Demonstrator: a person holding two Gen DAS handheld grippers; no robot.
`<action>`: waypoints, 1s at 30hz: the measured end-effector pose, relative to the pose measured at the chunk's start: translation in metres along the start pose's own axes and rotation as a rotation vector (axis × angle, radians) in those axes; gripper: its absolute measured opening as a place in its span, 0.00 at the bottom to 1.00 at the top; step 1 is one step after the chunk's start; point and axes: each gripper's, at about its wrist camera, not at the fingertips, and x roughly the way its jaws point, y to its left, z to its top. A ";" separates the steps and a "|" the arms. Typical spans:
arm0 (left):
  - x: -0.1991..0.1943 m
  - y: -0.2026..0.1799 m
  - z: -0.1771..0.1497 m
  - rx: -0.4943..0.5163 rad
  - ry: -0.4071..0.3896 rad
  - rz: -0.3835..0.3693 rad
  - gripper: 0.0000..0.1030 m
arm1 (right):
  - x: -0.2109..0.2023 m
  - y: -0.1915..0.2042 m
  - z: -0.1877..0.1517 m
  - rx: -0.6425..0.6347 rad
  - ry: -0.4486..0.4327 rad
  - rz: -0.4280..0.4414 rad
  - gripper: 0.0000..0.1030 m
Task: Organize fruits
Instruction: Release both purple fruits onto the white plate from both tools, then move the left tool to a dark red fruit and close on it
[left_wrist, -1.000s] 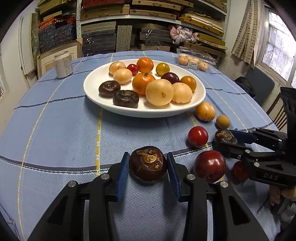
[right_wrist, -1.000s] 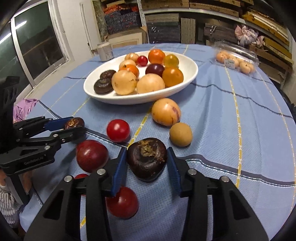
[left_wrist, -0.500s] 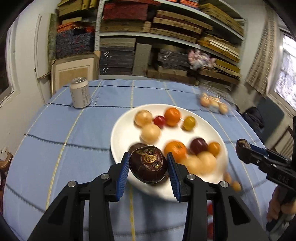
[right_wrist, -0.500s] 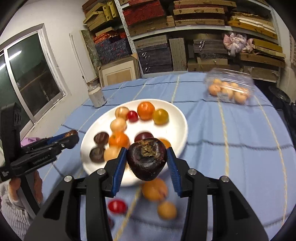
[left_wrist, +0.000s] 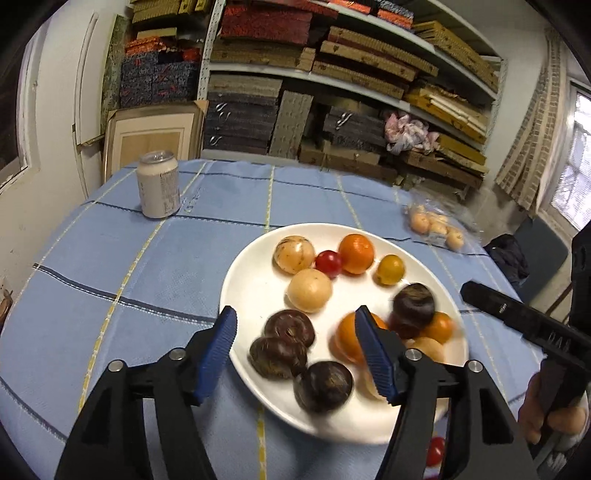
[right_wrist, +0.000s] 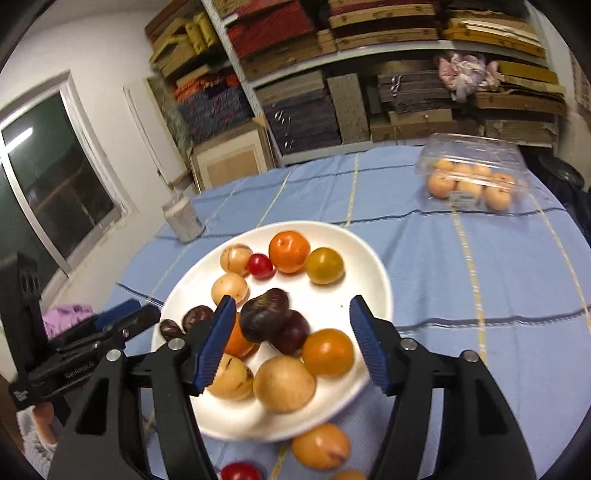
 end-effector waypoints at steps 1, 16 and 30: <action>-0.008 -0.002 -0.006 0.005 -0.006 -0.004 0.69 | -0.011 -0.002 -0.003 0.004 -0.019 -0.005 0.67; -0.056 -0.078 -0.106 0.241 0.035 -0.069 0.77 | -0.090 -0.062 -0.074 0.179 -0.094 -0.087 0.89; -0.030 -0.089 -0.122 0.300 0.124 -0.054 0.79 | -0.086 -0.060 -0.073 0.185 -0.059 -0.068 0.90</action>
